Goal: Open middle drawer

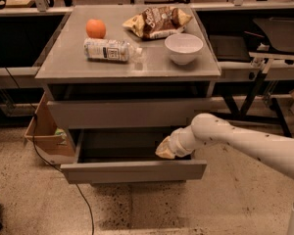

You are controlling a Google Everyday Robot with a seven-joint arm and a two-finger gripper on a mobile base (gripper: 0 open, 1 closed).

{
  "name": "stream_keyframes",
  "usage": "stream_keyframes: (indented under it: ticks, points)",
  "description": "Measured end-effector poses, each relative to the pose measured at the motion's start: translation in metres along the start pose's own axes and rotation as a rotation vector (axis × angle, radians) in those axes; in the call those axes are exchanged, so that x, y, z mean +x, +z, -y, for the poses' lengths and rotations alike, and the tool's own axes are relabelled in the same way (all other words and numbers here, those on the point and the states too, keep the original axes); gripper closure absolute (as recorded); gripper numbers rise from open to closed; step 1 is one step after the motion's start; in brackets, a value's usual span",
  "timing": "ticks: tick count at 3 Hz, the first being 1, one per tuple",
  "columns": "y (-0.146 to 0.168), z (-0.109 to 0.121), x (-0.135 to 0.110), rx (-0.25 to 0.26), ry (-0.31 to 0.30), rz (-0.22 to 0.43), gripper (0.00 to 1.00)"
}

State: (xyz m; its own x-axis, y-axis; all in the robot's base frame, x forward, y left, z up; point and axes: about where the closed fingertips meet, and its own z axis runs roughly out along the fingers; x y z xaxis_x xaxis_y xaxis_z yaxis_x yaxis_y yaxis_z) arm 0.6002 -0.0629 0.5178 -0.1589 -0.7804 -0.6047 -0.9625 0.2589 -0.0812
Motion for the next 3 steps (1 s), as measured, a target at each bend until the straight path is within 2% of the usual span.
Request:
stream_keyframes:
  ticks: [1,2,3]
  points:
    - [0.004,0.035,-0.001,0.061,-0.006,0.021,1.0]
    - [0.023,0.064,0.01,0.092,0.02,0.041,1.0]
    - [0.045,0.074,0.02,0.084,0.049,0.064,1.0]
